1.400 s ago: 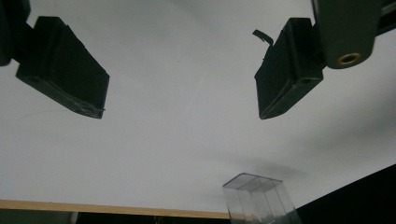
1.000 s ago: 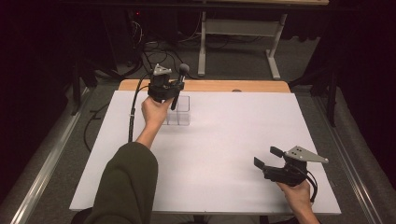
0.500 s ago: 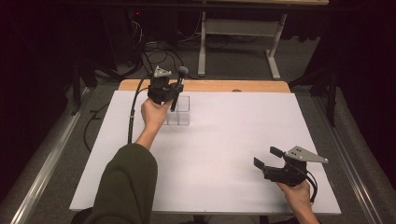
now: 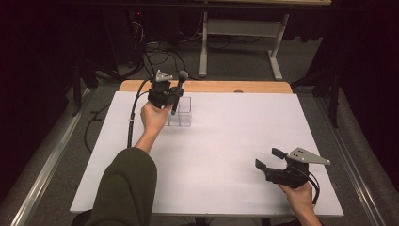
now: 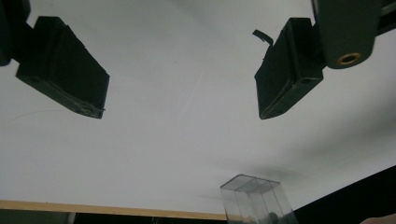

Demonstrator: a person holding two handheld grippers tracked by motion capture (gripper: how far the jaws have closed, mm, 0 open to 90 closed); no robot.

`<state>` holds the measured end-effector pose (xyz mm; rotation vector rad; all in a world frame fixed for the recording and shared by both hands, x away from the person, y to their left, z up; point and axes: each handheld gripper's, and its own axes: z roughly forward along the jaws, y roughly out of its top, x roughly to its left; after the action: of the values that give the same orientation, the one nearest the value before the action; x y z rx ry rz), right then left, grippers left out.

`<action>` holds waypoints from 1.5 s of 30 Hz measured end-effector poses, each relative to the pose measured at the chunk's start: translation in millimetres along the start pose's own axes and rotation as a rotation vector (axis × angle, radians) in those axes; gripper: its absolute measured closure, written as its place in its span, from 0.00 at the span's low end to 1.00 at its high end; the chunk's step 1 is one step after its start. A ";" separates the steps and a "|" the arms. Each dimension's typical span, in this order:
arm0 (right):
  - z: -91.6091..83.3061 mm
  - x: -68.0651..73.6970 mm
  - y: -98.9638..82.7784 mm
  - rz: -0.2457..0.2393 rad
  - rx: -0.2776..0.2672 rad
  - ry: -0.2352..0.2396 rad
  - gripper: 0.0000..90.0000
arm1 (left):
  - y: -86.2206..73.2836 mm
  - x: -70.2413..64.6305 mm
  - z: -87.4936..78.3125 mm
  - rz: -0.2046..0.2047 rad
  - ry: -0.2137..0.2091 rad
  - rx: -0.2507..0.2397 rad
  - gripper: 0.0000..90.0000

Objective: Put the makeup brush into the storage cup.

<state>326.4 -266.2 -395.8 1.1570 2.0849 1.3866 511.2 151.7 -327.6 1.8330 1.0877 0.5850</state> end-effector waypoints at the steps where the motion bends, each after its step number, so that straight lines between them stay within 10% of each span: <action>1: 0.2 0.0 -0.1 0.000 0.000 -0.001 0.21 | -1.0 0.3 0.0 0.000 0.000 0.002 0.78; 35: 0.2 1.4 0.5 -0.010 -0.002 -0.001 0.21 | -17.2 1.5 3.5 -0.007 -0.015 0.096 0.77; 45: 0.2 1.6 0.6 -0.009 0.001 0.000 0.21 | -17.8 0.5 -4.2 -0.028 -0.024 0.081 0.48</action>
<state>325.8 -264.7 -395.1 1.1472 2.0883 1.3815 500.5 157.8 -341.1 1.8862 1.1341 0.5081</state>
